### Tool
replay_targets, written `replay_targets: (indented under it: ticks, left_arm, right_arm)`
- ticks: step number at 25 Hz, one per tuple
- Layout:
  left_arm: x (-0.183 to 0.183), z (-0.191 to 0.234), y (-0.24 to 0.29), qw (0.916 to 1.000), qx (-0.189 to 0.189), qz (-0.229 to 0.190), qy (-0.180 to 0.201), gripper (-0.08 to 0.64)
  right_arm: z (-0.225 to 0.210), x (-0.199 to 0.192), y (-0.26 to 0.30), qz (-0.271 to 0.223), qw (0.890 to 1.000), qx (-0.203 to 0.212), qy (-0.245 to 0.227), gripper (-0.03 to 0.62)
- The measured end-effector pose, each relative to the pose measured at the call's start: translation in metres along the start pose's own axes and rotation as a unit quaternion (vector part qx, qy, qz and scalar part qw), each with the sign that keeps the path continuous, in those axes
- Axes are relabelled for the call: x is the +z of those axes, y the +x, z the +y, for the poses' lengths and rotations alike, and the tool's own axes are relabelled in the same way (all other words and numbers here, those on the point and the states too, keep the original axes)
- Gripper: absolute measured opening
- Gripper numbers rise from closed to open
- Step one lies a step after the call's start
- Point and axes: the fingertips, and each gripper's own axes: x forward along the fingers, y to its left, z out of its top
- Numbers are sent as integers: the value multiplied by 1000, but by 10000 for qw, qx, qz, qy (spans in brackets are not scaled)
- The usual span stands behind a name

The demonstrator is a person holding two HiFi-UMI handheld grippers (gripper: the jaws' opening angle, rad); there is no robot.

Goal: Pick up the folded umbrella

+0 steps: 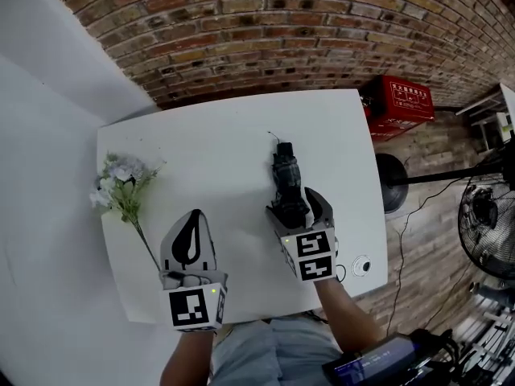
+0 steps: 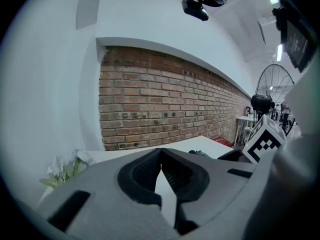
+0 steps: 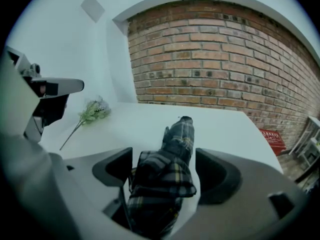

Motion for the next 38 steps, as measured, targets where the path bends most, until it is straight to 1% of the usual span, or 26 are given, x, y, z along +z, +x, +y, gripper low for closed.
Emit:
replay_targets:
  ticks: [12,16,20,33,38]
  left_arm:
    - [-27,10,14,9996,-85,235,-121,7]
    - [-30,10,16,9995,-116,265,-158,6]
    - [-31,9,18,9994,-154,256,-183,7]
    - [-29,10,17,9994,-141,240,-189,6]
    - [-28,10,17,9995,-132,234,-178,6]
  right_arm:
    - [2,-33,24,676,9974,-43,236,396]
    - [2,-35,25,707,9973,-115,145,393]
    - [0,-36,25,689,9973,-149,190,385]
    - [-10,-34,20,625,9962,-340,493,241]
    - [-11,-33,19,566,9958,-357,618,213]
